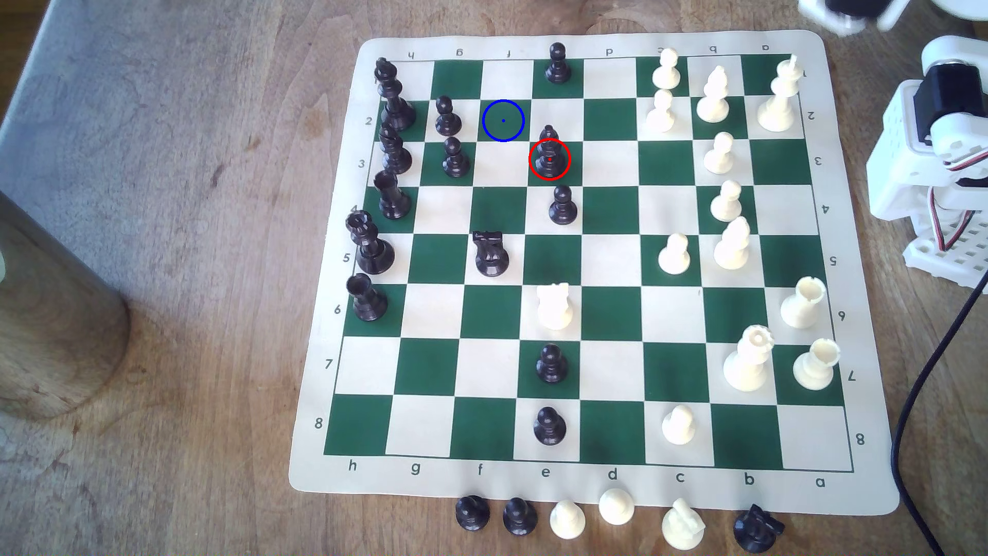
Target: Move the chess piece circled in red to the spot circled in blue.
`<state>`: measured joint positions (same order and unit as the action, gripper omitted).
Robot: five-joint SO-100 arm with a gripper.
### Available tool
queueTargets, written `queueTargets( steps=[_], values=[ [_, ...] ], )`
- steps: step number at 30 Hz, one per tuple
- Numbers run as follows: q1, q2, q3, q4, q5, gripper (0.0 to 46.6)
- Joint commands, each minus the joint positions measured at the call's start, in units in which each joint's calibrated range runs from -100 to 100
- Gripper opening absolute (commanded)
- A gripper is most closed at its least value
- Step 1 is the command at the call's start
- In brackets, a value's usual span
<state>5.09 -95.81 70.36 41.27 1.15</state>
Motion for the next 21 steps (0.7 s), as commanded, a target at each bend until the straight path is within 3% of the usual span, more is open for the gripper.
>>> queueTargets(
  steps=[1,11,17,21],
  values=[
    [-0.6,3.3,-5.5,11.2,-2.9,11.5],
    [-1.5,23.8,-22.8,27.9,-13.4,15.0],
    [-1.0,33.7,-27.3,28.3,-16.2,15.5],
    [-0.1,38.8,-29.4,25.5,-16.7,15.3]
  ],
)
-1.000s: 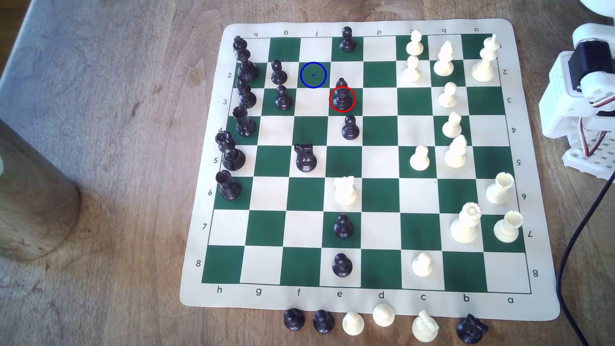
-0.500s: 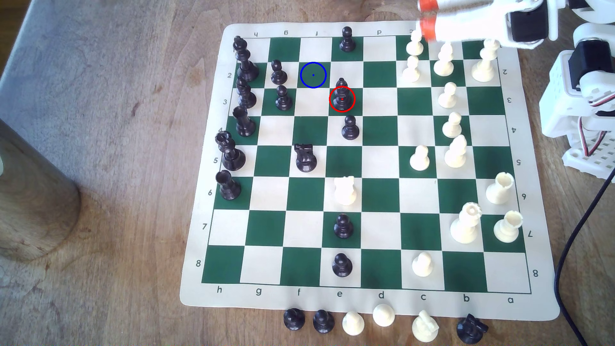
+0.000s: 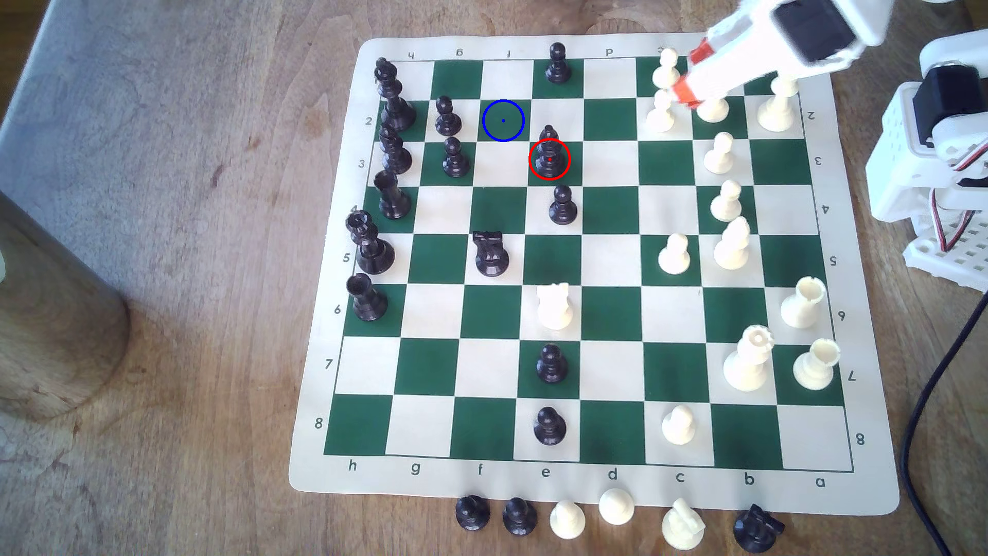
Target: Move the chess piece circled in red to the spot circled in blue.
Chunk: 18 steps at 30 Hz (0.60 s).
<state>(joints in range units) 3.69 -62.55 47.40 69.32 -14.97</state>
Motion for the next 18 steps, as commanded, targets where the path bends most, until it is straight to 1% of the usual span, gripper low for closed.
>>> queueTargets(
  steps=[1,4,8,9,11,14,18],
  values=[
    [1.6,8.5,-7.9,-3.3,-0.6,15.2],
    [2.2,13.0,-10.5,-4.2,-0.4,15.2],
    [2.7,17.2,-11.4,-6.9,1.3,15.0],
    [2.8,19.0,-11.4,-8.0,2.4,14.9],
    [3.1,20.8,-11.9,-9.0,3.3,14.9],
    [4.1,25.4,-14.8,-9.4,4.3,14.6],
    [5.3,32.1,-18.8,-9.7,5.0,14.3]
  ],
)
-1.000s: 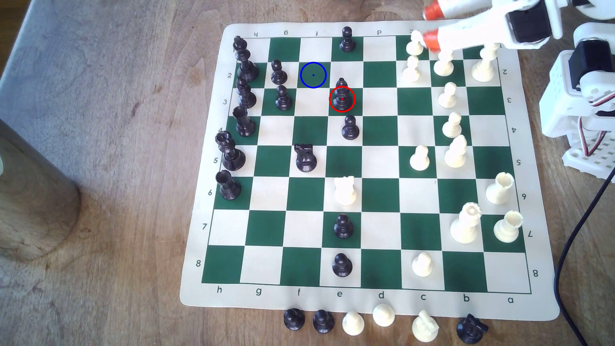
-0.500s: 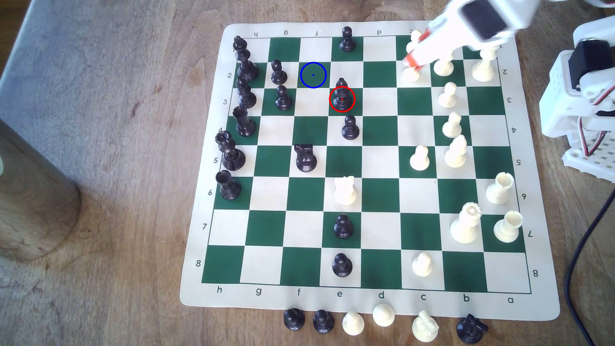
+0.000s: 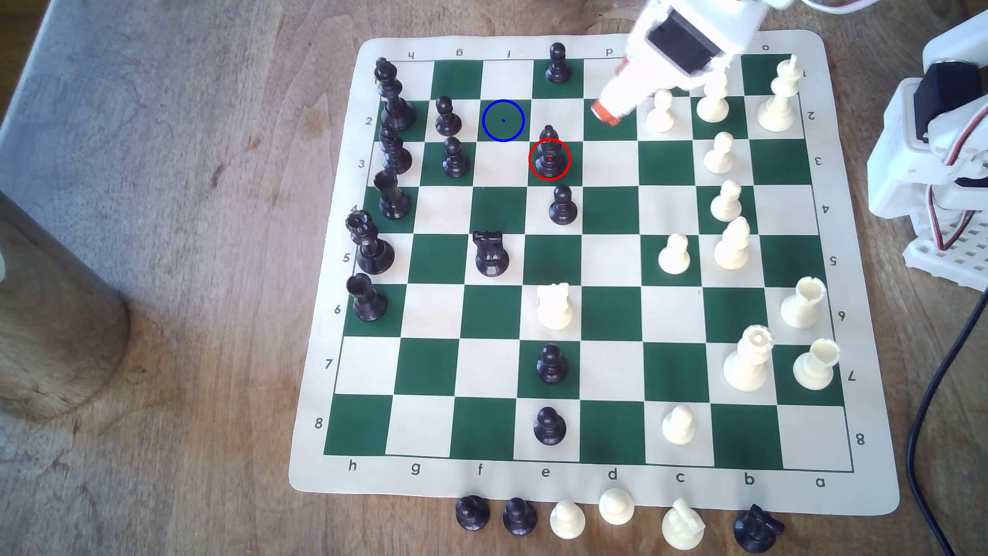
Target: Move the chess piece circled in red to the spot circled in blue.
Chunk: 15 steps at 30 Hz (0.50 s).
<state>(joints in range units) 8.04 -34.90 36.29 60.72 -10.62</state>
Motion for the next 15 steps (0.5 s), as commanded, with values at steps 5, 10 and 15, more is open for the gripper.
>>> queueTargets(
  steps=[5,10,15],
  values=[
    [1.3,12.4,-13.1,-0.8,0.1,14.2],
    [1.4,18.3,-17.6,-0.1,-0.9,14.1],
    [1.0,23.1,-20.1,1.0,-1.5,14.0]
  ],
)
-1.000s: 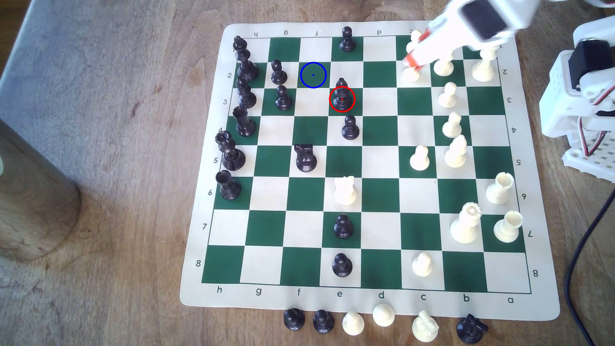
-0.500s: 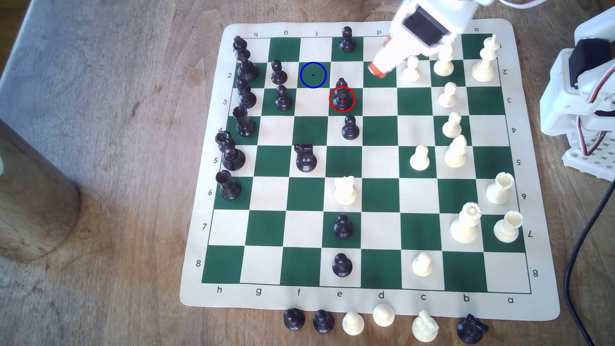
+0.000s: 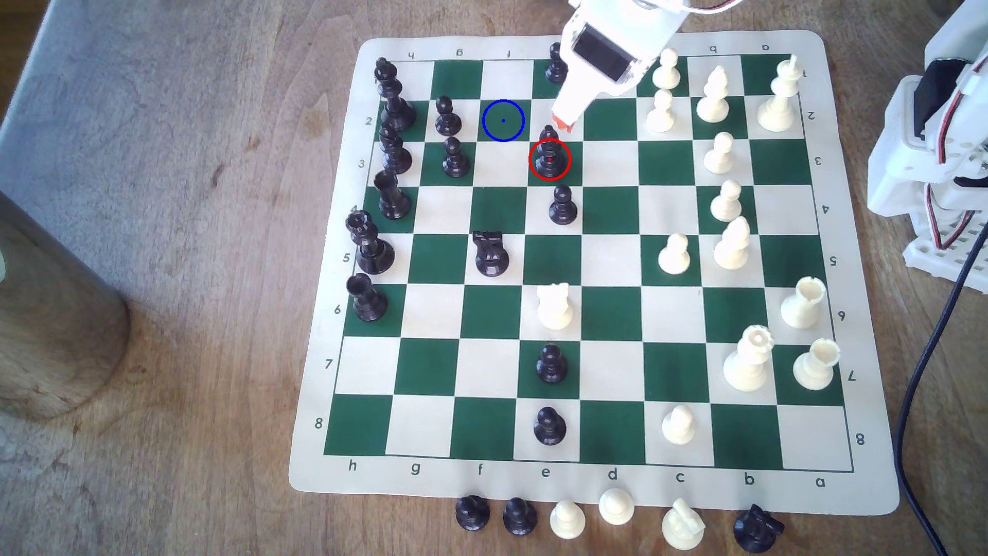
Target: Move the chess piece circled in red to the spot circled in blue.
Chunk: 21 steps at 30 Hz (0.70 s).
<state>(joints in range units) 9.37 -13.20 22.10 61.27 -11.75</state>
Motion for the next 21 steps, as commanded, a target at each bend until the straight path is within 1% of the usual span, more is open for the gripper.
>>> queueTargets(
  steps=[1,3,9,21],
  values=[
    [-0.4,2.3,-6.2,0.3,-0.5,14.0],
    [-0.6,4.6,-6.4,-0.9,-1.2,13.8],
    [-0.8,6.8,-6.4,-4.0,-1.9,14.1],
    [-0.5,12.9,-6.9,-8.0,-1.7,13.2]
  ],
)
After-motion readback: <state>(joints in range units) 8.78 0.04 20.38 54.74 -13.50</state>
